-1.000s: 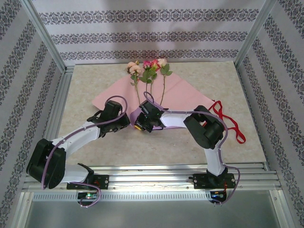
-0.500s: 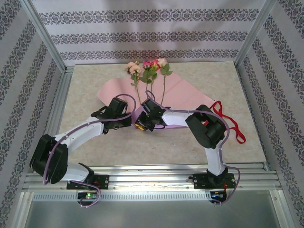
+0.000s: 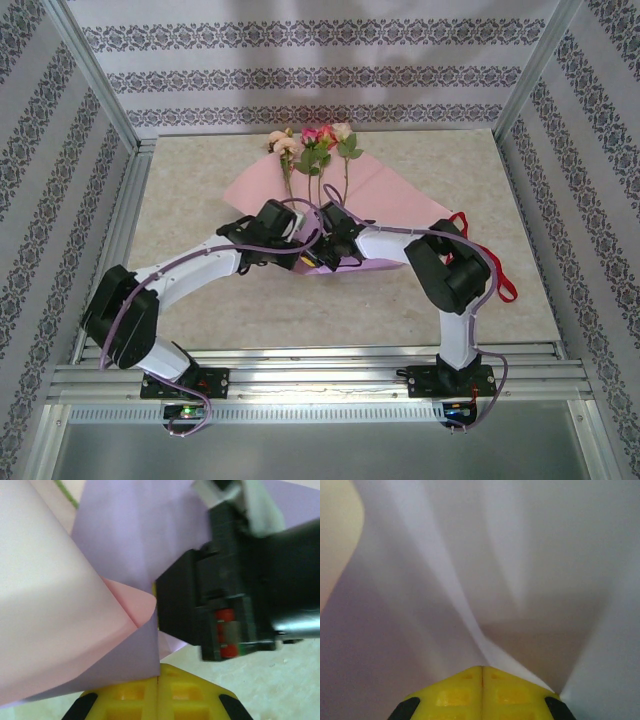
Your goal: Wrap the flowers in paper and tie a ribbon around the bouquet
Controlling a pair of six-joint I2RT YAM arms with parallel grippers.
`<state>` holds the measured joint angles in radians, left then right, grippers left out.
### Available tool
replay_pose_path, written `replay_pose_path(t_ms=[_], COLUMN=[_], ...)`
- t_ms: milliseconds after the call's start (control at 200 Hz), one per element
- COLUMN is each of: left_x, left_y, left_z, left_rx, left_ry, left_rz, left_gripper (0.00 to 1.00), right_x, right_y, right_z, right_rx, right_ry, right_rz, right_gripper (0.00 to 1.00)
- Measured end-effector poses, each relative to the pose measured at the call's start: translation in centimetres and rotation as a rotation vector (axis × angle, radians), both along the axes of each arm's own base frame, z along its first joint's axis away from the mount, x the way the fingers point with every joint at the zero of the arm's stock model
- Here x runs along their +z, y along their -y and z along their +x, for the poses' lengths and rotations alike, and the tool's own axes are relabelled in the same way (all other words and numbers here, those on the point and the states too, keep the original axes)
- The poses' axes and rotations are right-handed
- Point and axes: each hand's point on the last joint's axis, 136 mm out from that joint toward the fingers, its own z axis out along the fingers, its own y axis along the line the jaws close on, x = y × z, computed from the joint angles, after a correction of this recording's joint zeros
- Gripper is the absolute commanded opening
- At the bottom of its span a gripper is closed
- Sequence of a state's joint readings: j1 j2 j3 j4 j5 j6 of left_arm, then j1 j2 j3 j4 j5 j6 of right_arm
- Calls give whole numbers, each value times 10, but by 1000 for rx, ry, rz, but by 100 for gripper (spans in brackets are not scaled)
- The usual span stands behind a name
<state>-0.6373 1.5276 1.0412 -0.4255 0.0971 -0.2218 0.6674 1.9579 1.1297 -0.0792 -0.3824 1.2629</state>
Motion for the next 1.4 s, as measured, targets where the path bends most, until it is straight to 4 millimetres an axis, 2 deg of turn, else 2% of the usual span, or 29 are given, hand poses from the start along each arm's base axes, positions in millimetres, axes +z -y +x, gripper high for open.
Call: replay_pose_path(t_ms=[165,285,390,525,654,749,969,1094,1174,1399], left_x=[-1,-3,-8,-39,-35,-40,-57,-59,-60,-60], left_y=[17,33,49,59,78,81,80,80,79,83], left_z=[-2,1,0,-10,-8,-10,-15,-16,-17,-21], left_rx=[-117,-181,-232,-293,-332,-344,-362,-369,-373,-392], left_ry=[46,80,94,45,86,82,51,52,52,58], left_rz=[89,136,148,202,182,197,230,234,241,246], left_gripper=[0,0,0,0,0,0,0,0,0,0], right_x=[-3,-3,0,28,32,44,102,118,114,100], right_y=[7,23,44,72,107,125,155,158,154,122], right_z=[-2,-2,-5,-8,-12,-10,15,24,29,34], right_rx=[-16,-49,-92,-152,-212,-239,-300,-289,-260,-156], right_ry=[4,3,-7,25,34,73,281,343,326,273], right_rz=[24,24,10,27,-1,7,87,132,140,156], right_gripper=[4,12,17,22,31,41,59,63,63,65])
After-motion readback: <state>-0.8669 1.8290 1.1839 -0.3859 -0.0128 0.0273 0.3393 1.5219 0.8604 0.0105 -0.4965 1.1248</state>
